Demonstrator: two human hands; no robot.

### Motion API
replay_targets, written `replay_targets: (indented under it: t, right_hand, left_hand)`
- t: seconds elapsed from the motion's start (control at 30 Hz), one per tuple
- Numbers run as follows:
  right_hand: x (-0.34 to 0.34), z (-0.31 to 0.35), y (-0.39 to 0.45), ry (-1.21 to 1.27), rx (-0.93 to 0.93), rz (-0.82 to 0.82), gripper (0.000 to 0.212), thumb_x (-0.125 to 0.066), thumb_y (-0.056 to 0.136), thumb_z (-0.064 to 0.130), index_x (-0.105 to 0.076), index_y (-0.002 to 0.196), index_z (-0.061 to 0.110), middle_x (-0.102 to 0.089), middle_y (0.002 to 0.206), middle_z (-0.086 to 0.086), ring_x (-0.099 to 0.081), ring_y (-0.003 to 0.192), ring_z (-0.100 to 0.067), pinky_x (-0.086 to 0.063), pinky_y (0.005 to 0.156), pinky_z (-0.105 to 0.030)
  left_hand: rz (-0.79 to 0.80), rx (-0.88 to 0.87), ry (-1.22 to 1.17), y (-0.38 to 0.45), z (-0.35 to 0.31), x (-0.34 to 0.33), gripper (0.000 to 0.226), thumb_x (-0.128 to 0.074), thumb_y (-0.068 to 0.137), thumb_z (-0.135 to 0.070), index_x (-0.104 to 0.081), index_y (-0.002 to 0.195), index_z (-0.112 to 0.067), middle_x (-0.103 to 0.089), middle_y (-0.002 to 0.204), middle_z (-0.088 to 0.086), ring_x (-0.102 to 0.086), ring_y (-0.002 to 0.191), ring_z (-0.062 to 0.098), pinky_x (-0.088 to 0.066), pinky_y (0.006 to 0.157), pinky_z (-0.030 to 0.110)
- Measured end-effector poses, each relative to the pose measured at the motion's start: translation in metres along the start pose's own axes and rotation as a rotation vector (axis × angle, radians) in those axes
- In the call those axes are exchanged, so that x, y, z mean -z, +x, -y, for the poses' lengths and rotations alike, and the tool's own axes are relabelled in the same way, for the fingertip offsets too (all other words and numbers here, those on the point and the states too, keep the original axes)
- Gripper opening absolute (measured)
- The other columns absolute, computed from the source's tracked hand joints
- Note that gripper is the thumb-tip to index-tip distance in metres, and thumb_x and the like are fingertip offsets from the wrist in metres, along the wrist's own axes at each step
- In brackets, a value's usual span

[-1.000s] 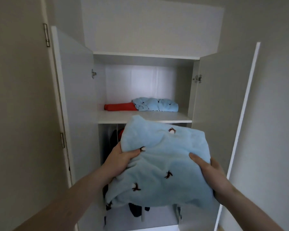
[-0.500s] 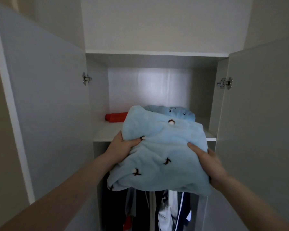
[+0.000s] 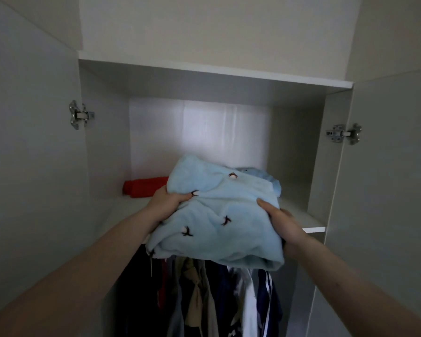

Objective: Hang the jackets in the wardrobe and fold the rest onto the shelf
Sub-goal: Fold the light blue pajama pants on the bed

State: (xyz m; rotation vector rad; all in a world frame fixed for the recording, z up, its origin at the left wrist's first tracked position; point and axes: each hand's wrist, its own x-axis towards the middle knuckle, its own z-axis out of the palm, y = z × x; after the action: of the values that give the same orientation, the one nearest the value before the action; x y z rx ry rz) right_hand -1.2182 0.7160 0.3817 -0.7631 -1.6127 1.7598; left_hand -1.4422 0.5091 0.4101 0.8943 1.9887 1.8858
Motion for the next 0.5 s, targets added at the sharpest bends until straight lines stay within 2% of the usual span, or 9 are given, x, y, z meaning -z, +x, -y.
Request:
replay_targets:
  t: [0.07, 0.13, 0.17, 0.23, 0.3, 0.37, 0.4, 0.43, 0.5]
  right_hand:
    - [-0.015, 0.005, 0.023, 0.018, 0.012, 0.036, 0.063, -0.081, 0.083, 0.048, -0.065, 0.131, 0.011, -0.076, 0.115, -0.016, -0.074, 0.103, -0.039, -0.058, 0.096, -0.059]
    - [-0.031, 0.008, 0.048, 0.018, 0.033, 0.051, 0.065, -0.079, 0.083, 0.046, -0.062, 0.136, 0.015, -0.074, 0.121, -0.013, -0.072, 0.109, -0.036, -0.057, 0.098, -0.057]
    - [-0.040, 0.008, 0.060, 0.001, 0.032, 0.067, 0.069, -0.079, 0.082, 0.048, -0.057, 0.140, 0.018, -0.071, 0.125, -0.009, -0.070, 0.111, -0.033, -0.057, 0.097, -0.054]
    - [-0.061, 0.006, 0.081, -0.048, 0.024, 0.140, 0.072, -0.079, 0.083, 0.049, -0.050, 0.146, 0.029, -0.065, 0.129, 0.001, -0.066, 0.111, -0.025, -0.057, 0.090, -0.046]
    - [-0.082, -0.001, 0.102, -0.108, 0.034, 0.236, 0.076, -0.082, 0.082, 0.047, -0.046, 0.149, 0.035, -0.059, 0.134, 0.005, -0.063, 0.109, -0.016, -0.056, 0.082, -0.036]
    - [-0.101, -0.014, 0.125, -0.207, 0.091, 0.327, 0.083, -0.086, 0.080, 0.044, -0.046, 0.152, 0.031, -0.055, 0.138, 0.006, -0.062, 0.108, -0.009, -0.056, 0.073, -0.020]
    - [-0.110, -0.022, 0.135, -0.261, 0.127, 0.363, 0.087, -0.088, 0.079, 0.043, -0.045, 0.153, 0.029, -0.054, 0.141, 0.006, -0.063, 0.111, -0.009, -0.056, 0.076, -0.017]
    - [-0.119, -0.029, 0.146, -0.310, 0.162, 0.388, 0.090, -0.088, 0.079, 0.043, -0.044, 0.155, 0.027, -0.053, 0.145, 0.004, -0.062, 0.117, -0.013, -0.057, 0.085, -0.021]
    - [-0.136, -0.042, 0.164, -0.404, 0.226, 0.434, 0.094, -0.086, 0.081, 0.047, -0.039, 0.159, 0.025, -0.048, 0.154, 0.001, -0.055, 0.132, -0.019, -0.052, 0.107, -0.036]
  left_hand:
    - [-0.021, 0.074, 0.007, 0.026, 0.000, 0.013, 0.052, -0.095, 0.066, -0.042, -0.068, 0.108, -0.027, -0.075, 0.099, -0.008, -0.072, 0.094, 0.015, -0.057, 0.078, 0.030]
    - [-0.058, 0.130, 0.014, 0.052, 0.004, 0.029, 0.063, -0.095, 0.066, -0.041, -0.068, 0.118, -0.017, -0.074, 0.103, 0.000, -0.072, 0.094, 0.020, -0.058, 0.081, 0.032]
    - [-0.084, 0.153, 0.020, 0.063, 0.007, 0.036, 0.065, -0.094, 0.067, -0.039, -0.067, 0.120, -0.013, -0.074, 0.103, 0.002, -0.071, 0.093, 0.021, -0.057, 0.077, 0.031]
    - [-0.129, 0.196, 0.045, 0.083, 0.017, 0.050, 0.067, -0.094, 0.066, -0.038, -0.066, 0.120, -0.010, -0.074, 0.103, 0.005, -0.072, 0.091, 0.023, -0.055, 0.070, 0.030]
    - [-0.166, 0.220, 0.084, 0.103, 0.030, 0.063, 0.070, -0.095, 0.064, -0.039, -0.063, 0.120, -0.012, -0.072, 0.103, 0.005, -0.070, 0.090, 0.024, -0.055, 0.077, 0.032]
    - [-0.189, 0.227, 0.137, 0.124, 0.042, 0.074, 0.072, -0.093, 0.070, -0.038, -0.059, 0.127, -0.012, -0.069, 0.110, 0.007, -0.068, 0.096, 0.026, -0.053, 0.085, 0.037]
    - [-0.197, 0.239, 0.180, 0.134, 0.048, 0.079, 0.071, -0.090, 0.075, -0.038, -0.057, 0.132, -0.009, -0.068, 0.120, 0.012, -0.067, 0.106, 0.031, -0.053, 0.091, 0.040]
    - [-0.212, 0.248, 0.230, 0.144, 0.053, 0.085, 0.073, -0.087, 0.080, -0.036, -0.055, 0.138, -0.005, -0.064, 0.131, 0.017, -0.063, 0.117, 0.036, -0.052, 0.099, 0.043]
    - [-0.253, 0.272, 0.334, 0.160, 0.059, 0.098, 0.080, -0.085, 0.083, -0.036, -0.048, 0.145, -0.002, -0.057, 0.142, 0.021, -0.057, 0.128, 0.039, -0.048, 0.106, 0.045]
